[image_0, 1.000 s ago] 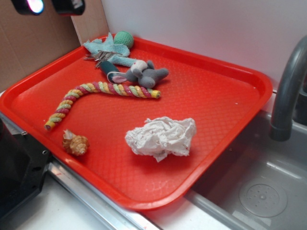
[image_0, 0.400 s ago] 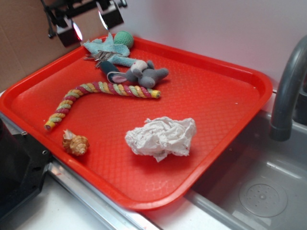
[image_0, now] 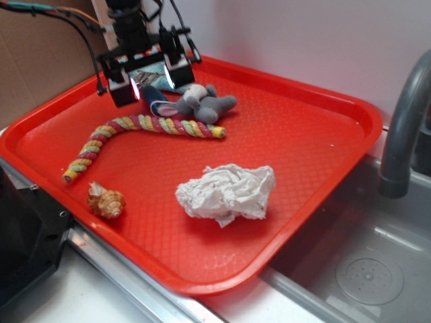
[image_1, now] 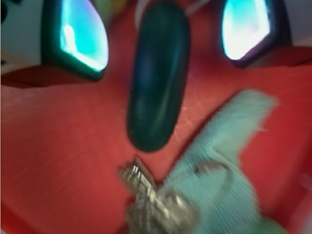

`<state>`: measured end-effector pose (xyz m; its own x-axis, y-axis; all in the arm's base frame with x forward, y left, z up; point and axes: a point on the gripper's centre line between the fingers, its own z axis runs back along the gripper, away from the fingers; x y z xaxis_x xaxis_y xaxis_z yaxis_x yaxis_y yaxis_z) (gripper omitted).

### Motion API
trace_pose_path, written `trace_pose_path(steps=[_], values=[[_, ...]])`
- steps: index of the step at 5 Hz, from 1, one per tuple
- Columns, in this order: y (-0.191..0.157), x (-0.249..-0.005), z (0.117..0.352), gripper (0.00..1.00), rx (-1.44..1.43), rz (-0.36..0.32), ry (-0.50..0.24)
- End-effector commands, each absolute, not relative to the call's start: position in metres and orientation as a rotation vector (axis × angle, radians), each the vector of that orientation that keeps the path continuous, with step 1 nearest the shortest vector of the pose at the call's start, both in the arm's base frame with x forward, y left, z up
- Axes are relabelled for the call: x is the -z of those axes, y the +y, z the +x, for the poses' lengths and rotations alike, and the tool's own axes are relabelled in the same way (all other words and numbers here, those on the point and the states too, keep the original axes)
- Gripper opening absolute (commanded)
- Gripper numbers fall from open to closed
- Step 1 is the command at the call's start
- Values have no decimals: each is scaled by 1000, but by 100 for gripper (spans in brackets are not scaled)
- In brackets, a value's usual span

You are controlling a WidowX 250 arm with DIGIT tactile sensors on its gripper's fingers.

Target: Grab the plastic pickle.

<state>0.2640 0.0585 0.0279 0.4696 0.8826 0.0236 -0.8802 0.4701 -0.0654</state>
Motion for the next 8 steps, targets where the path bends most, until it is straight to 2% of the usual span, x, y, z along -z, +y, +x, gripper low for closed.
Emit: trace_pose_path(steps=[1, 2, 3, 4, 5, 6, 7, 8], values=[[63, 0, 228, 0, -1071, -10, -45], [64, -9, 187, 0, -1026, -26, -18], [73, -56, 199, 0, -836, -107, 0], [75, -106, 184, 0, -713, -132, -16], [62, -156, 187, 0, -569, -108, -21], [44, -206, 213, 0, -385, -99, -54], [25, -245, 233, 0, -143, -81, -73], [11, -248, 250, 0, 107, -116, -85]])
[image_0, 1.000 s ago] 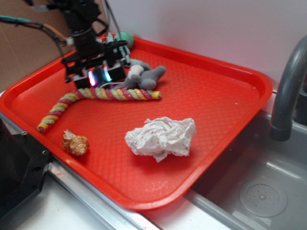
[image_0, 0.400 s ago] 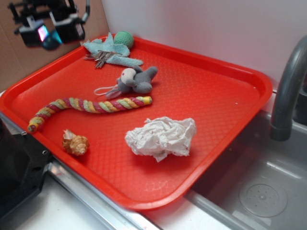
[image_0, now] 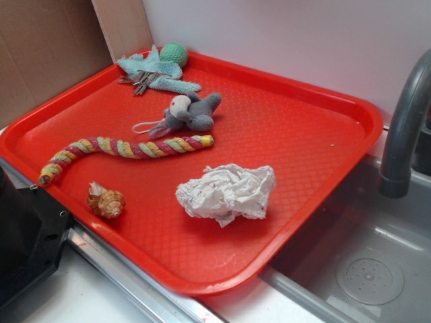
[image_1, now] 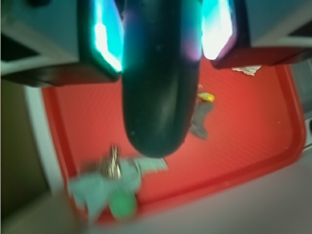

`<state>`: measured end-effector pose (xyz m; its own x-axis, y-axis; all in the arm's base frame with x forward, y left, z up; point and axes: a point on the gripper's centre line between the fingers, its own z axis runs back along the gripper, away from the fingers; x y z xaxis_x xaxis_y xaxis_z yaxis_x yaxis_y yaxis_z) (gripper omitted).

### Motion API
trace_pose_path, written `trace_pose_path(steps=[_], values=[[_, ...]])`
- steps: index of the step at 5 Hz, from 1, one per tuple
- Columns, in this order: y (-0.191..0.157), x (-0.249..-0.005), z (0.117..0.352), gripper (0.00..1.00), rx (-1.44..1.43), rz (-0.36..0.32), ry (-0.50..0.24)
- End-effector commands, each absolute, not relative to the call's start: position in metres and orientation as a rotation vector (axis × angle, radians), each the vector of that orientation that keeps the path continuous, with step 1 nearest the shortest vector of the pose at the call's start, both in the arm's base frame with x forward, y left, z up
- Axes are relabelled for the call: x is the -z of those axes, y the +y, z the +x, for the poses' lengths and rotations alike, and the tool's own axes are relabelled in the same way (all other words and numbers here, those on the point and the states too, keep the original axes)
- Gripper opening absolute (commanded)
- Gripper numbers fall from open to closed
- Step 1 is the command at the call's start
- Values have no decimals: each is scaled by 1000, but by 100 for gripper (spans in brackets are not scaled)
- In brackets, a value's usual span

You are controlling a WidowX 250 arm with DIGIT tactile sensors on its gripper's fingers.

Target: Grab the plastic pickle.

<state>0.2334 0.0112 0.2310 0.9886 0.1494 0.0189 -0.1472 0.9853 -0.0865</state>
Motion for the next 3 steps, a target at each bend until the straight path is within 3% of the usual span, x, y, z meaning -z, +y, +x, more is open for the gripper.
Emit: trace_pose_path(steps=[1, 3], values=[[-3, -241, 255, 0, 218, -84, -67], [-2, -237, 251, 0, 153, -67, -93]])
